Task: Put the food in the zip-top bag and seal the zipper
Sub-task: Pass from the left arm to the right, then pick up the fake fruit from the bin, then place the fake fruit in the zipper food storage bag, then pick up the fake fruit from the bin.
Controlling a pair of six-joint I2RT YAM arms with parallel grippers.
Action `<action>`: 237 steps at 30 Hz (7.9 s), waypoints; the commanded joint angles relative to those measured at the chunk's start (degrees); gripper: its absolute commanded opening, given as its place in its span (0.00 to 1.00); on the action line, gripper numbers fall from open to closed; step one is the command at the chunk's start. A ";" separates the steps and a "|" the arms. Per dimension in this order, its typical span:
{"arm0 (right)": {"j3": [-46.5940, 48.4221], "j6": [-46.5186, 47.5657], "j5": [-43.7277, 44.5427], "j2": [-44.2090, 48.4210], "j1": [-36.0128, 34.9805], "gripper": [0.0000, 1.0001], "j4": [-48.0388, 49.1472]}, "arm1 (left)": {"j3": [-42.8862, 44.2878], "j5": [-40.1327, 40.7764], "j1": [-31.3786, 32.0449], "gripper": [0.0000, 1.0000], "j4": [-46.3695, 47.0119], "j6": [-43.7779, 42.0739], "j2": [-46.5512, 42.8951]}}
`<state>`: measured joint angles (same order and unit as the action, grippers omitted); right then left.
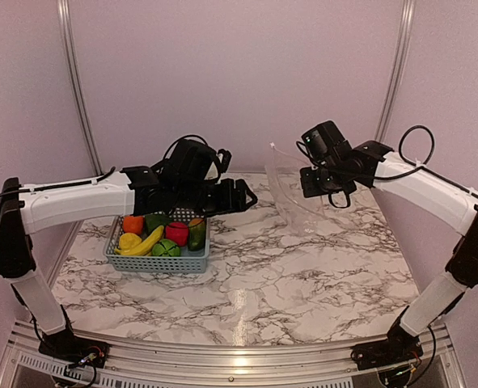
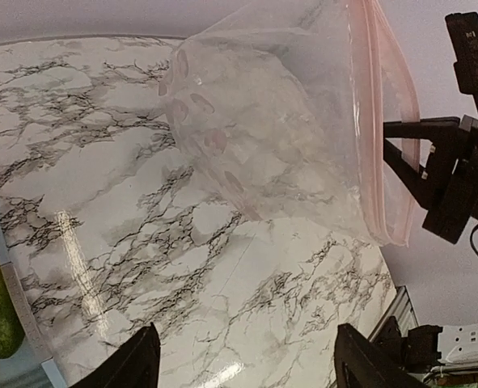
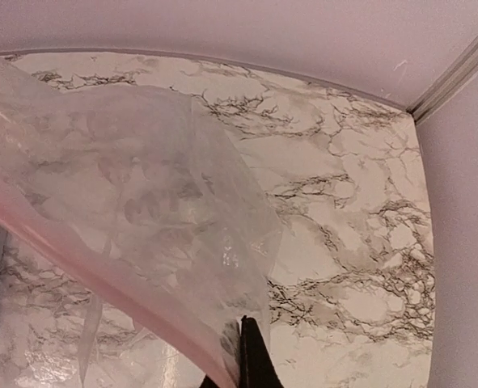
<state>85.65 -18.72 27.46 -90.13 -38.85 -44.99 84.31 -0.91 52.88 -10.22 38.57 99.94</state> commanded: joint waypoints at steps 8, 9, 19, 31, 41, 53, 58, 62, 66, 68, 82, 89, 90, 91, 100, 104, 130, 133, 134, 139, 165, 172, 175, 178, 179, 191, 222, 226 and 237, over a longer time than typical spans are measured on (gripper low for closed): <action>8.42 10.51 3.68 4.51 11.08 0.00 -3.71 | -12.56 11.07 -2.31 0.83 -12.35 -7.33 -14.87; 8.59 10.43 2.95 4.26 11.08 0.00 -3.70 | -12.63 12.52 -2.79 0.84 -14.86 -7.28 -15.18; -5.63 5.13 -13.04 2.49 4.34 0.00 5.79 | -14.27 14.59 -9.96 0.86 -26.48 -3.47 -14.83; -9.25 2.72 -19.88 -1.60 0.54 0.00 7.98 | -12.57 11.37 -11.77 0.71 -32.17 -2.30 -8.38; -9.89 2.37 -21.11 -0.73 0.61 0.00 8.41 | -14.09 11.38 -11.82 0.73 -32.22 -1.82 -5.37; -10.11 1.54 -22.09 -0.82 0.59 0.00 9.20 | -13.05 11.81 -12.08 0.78 -32.23 -1.05 -0.51; -10.10 1.58 -22.06 -0.81 0.54 0.00 9.29 | -12.28 11.23 -12.35 0.79 -32.24 -1.61 1.99; -10.15 1.58 -21.84 -0.73 0.59 0.00 9.14 | -11.56 11.08 -12.45 0.77 -32.15 -1.69 3.42; -10.24 1.56 -21.82 -0.90 0.55 0.00 9.29 | -10.87 11.04 -12.54 0.77 -32.06 -2.25 4.43; -10.23 1.58 -21.94 -1.18 0.56 0.00 9.34 | -10.53 10.39 -12.61 0.80 -32.08 -2.79 5.51; -8.71 1.86 -22.03 -2.14 0.60 0.00 9.17 | -7.85 10.50 -12.72 0.73 -32.75 -4.11 5.93; -7.51 2.09 -22.37 -1.60 0.56 0.00 7.90 | -2.55 11.93 -12.72 0.70 -35.52 -4.47 -0.71; -7.23 2.06 -22.64 -1.52 0.57 0.00 7.66 | -1.23 11.61 -12.72 0.69 -35.49 -4.54 -1.39; -6.88 1.93 -23.04 -1.42 0.56 0.00 7.50 | -0.26 11.02 -12.64 0.68 -35.44 -4.57 -1.90; -4.33 -0.15 -26.88 -2.01 0.40 0.00 7.53 | 2.82 -0.50 -11.58 0.64 -23.59 -2.62 -5.89; -2.26 -1.55 -29.58 -2.40 0.04 0.00 7.42 | -0.02 -7.18 -11.36 0.61 -12.24 3.53 -8.03; 3.77 -5.96 -32.91 -1.84 -0.33 0.00 4.88 | 5.69 -13.71 -5.34 0.47 5.29 11.74 5.11; 3.00 -6.56 -32.19 -0.78 -0.40 0.00 5.08 | 8.08 -11.92 -5.13 0.45 2.10 12.14 7.21; 2.62 -6.88 -32.13 -0.40 -0.37 0.00 5.19 | 8.90 -10.71 -5.09 0.45 1.04 12.19 7.88; 1.70 -7.84 -32.23 0.89 -0.78 0.00 5.49 | 14.01 -5.90 -4.86 0.50 -5.24 13.62 11.55; 6.11 -3.28 -20.45 2.32 5.80 0.00 -3.06 | 5.70 -1.67 -3.49 0.99 1.05 -1.86 -7.76; 16.22 4.71 -7.59 2.33 12.48 0.00 -14.94 | -7.60 10.59 -4.71 0.99 -5.59 -8.02 -19.00; 21.39 7.34 -0.72 1.01 12.95 0.00 -18.97 | -8.20 12.72 -4.98 0.99 -10.91 -9.03 -19.63; 24.57 9.03 1.18 -0.78 12.95 0.00 -20.80 | -7.46 11.60 -5.04 0.99 -15.58 -10.48 -18.27; 24.30 9.15 0.30 -1.08 12.93 0.00 -20.60 | -7.46 11.56 -5.04 0.97 -16.70 -10.52 -17.88; 4.21 4.40 -18.20 -0.16 12.43 0.00 -5.46 | -6.83 14.03 -6.98 0.87 -26.70 -7.90 -13.48; 2.35 3.21 -24.82 -1.88 7.40 0.00 -1.77 | -2.76 12.30 -16.54 0.81 -30.39 -10.71 1.99; 1.92 3.13 -24.65 -1.42 7.39 0.00 -1.57 | -0.66 11.15 -17.17 0.81 -30.32 -10.24 4.82; 0.60 2.68 -25.03 -1.03 7.39 0.00 -0.65 | 3.13 8.93 -18.25 0.81 -30.35 -10.06 10.87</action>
<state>86.48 -15.03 2.85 -92.14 -30.98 -47.03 85.43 9.37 35.14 -40.16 28.10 108.64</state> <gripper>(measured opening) 0.002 0.809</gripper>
